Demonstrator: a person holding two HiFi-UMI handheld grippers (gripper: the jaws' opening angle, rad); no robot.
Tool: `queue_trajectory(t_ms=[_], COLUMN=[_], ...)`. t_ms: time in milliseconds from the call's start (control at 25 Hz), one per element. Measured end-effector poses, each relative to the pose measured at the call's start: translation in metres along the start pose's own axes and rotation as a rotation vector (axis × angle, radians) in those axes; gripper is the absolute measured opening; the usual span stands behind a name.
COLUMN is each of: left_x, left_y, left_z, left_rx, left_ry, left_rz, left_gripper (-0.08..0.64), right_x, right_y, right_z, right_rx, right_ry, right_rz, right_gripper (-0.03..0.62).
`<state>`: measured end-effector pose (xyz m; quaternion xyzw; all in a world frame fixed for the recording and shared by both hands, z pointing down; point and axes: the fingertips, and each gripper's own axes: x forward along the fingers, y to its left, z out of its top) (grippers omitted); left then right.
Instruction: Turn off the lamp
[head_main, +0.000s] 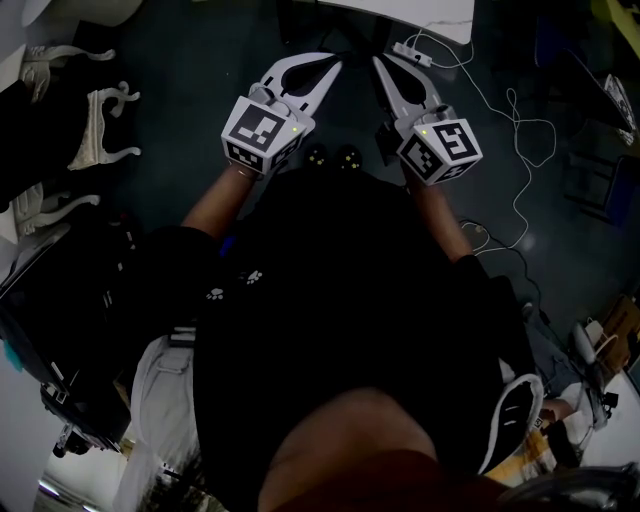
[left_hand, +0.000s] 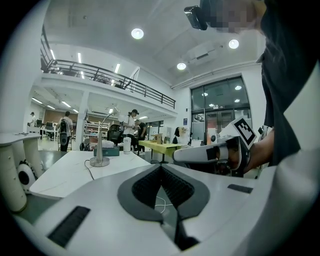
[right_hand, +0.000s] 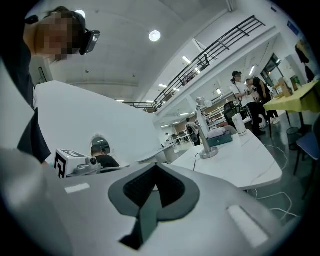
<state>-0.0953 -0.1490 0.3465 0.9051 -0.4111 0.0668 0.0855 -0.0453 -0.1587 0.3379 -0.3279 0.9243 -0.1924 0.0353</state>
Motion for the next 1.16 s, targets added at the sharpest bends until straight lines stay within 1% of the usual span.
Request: queue_trajectory(t_ms=[480,640,840,1000,1160], left_x=[0.004,0.004,0.005,0.006,0.007], left_y=[-0.005,-0.005,-0.003,-0.004,-0.012], left_z=[0.000,0.001,-0.004,-0.006,-0.006], left_rx=[0.005,-0.004,-0.003,0.012,0.016], left_ry=[-0.002,0.005,0.024,0.032,0.032], left_rz=[-0.030,-0.036,-0.021,-0.017,-0.048], left_gripper=[0.006,0.006,0.006,0.006,0.006], right_x=[-0.002,-0.002,-0.004,-0.007,-0.013], right_y=[-0.004,-0.005,-0.007,-0.008,-0.009], right_z=[-0.001,-0.001,0.000,0.000,0.001], right_rx=[-0.003,-0.002,0.003,0.003,0.002], right_ry=[0.006,0.002,-0.001,-0.005,-0.011], right_rz=[-0.013,-0.020,-0.027,-0.032,-0.044], right_gripper=[0.000,0.000,0.000,0.000,0.000])
